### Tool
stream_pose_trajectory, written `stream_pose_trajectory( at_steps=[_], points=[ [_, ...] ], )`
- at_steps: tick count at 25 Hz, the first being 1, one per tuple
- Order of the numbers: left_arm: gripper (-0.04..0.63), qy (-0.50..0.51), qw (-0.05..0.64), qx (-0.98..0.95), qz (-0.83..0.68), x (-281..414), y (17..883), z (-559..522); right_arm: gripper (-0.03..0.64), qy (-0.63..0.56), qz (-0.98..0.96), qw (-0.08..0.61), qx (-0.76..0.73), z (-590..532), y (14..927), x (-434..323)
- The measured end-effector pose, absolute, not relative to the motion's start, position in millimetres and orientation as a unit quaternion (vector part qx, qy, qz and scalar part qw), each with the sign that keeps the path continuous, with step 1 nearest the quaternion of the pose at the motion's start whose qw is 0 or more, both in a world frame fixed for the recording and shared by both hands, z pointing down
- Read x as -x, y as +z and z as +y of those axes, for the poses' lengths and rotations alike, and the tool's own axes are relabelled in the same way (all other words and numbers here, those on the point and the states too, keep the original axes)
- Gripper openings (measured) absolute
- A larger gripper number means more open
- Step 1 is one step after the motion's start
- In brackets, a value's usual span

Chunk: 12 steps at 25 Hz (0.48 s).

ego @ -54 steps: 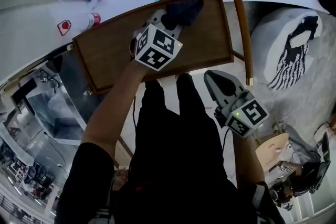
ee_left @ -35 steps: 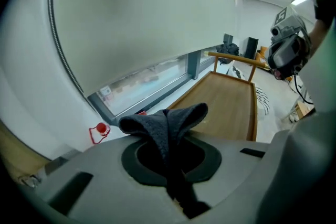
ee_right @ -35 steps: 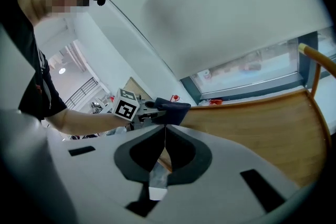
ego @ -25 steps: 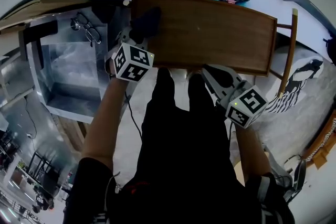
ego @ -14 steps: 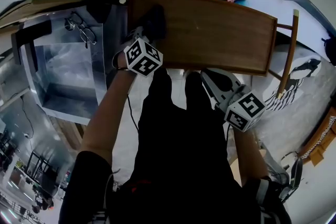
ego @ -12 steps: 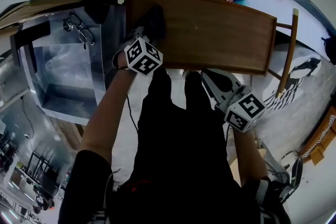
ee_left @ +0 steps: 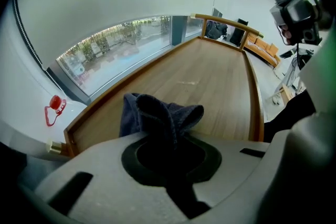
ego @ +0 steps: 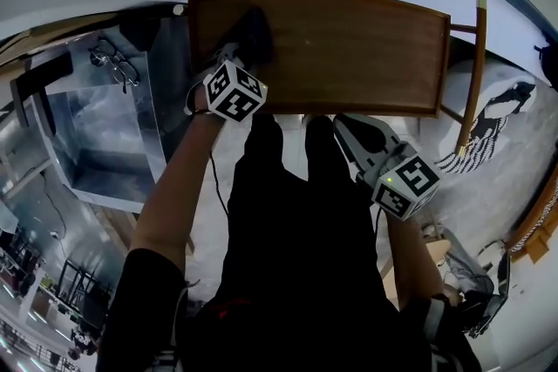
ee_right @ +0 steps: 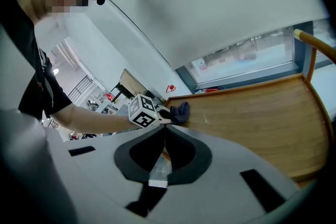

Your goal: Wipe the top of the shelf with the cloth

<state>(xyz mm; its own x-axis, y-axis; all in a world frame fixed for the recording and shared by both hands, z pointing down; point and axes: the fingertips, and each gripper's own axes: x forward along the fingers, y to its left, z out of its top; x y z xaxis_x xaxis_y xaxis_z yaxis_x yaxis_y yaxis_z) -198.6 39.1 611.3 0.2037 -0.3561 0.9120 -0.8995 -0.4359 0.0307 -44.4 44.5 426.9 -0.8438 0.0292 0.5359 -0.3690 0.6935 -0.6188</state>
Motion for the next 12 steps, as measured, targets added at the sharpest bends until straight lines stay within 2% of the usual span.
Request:
stream_pose_trajectory(
  at_steps=[12],
  points=[
    [0.037, 0.450, 0.295, -0.736, -0.412, 131.5, 613.8, 4.2, 0.006, 0.392, -0.879, 0.238, -0.133, 26.3, 427.6, -10.6]
  ],
)
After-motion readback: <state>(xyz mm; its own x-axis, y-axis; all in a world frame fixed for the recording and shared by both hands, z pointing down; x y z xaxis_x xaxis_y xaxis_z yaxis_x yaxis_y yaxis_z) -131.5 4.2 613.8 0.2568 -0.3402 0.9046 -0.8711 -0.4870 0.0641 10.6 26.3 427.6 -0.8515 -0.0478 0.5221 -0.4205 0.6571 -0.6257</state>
